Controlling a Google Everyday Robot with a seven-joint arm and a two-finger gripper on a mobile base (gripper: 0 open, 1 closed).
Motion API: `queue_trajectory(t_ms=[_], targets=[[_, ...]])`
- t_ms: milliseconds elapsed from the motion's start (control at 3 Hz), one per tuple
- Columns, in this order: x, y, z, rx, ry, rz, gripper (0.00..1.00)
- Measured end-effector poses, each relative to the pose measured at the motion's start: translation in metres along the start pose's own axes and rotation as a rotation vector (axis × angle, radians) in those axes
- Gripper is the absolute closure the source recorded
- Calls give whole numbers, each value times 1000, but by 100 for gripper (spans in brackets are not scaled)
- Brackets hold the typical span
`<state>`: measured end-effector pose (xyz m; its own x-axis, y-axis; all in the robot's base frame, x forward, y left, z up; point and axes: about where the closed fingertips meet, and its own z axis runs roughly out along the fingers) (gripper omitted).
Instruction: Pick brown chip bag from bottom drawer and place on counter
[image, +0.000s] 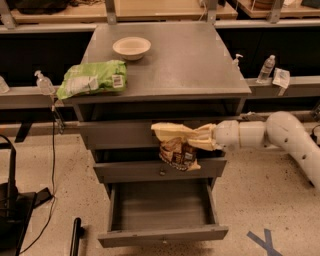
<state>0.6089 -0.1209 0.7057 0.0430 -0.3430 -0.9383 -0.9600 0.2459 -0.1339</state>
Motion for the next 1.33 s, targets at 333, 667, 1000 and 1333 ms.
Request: queue_trajectory(t_ms=[333,667,1000,1333], targets=[[-56,-25,-20,27,-7,-59,100],[-59,-27,-22,29,-24,-45,100],[-85,-39,-36,45,-149,49,100],[-131,-42,-64,27,-222,53,100]])
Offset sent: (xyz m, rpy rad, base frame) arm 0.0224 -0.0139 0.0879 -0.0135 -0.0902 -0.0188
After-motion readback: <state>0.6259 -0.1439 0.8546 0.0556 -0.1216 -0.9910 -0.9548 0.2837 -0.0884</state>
